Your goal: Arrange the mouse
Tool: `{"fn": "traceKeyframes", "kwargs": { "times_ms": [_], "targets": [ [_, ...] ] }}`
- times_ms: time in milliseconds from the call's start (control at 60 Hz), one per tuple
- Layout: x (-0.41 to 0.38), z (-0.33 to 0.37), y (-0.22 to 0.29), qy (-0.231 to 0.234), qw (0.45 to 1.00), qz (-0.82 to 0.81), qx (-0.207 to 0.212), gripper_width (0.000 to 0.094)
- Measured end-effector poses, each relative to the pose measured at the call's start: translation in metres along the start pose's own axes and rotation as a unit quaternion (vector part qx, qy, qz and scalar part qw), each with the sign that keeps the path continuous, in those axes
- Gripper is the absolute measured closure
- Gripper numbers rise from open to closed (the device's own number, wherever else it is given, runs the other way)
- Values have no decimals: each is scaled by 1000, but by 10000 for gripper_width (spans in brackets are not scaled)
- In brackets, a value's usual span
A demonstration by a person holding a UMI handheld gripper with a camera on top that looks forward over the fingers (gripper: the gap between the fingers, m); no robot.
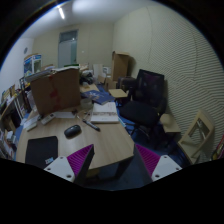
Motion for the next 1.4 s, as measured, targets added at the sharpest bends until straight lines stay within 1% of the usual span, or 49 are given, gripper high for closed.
{"fn": "traceKeyframes", "kwargs": {
  "times_ms": [83,167,233,300,333,400,500,633,667,883,933,967,1017,1083,1167,1267,1400],
  "targets": [
    [-19,-12,0,29,1000,8,3,123],
    [-51,-45,-7,53,997,57,-3,115],
    [-80,-76,-15,75,993,86,-15,118],
    [-115,-102,-32,113,989,95,-31,114],
    [-133,-118,-40,129,986,96,-35,127],
    [-167,-148,-57,159,981,102,-47,123],
    [-199,-185,-73,182,976,103,-62,123],
    [-215,-232,-74,186,976,80,-77,123],
    [-219,-242,-66,188,977,82,-63,130],
    [-245,-284,-41,192,975,101,-49,117],
    [-251,-290,-38,192,974,117,-41,115],
    [-257,-292,-37,197,973,117,-39,134],
    [-260,-298,-34,196,973,114,-38,128],
    [-261,-298,-33,190,974,114,-47,134],
    [-262,-298,-33,185,975,111,-56,110],
    [-268,-304,-29,175,978,103,-44,101],
    [-277,-316,-22,161,983,88,-25,121]
  ]
}}
Point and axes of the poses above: the point between the fingertips, and its own axes, seen from behind it with the camera up: x to the right, y up, z backward, against the way the camera looks, the point moved 4 cm from there along z, backward, against the way the camera looks, and after that the axes turned 6 degrees about -z, right-handed, at the moved point
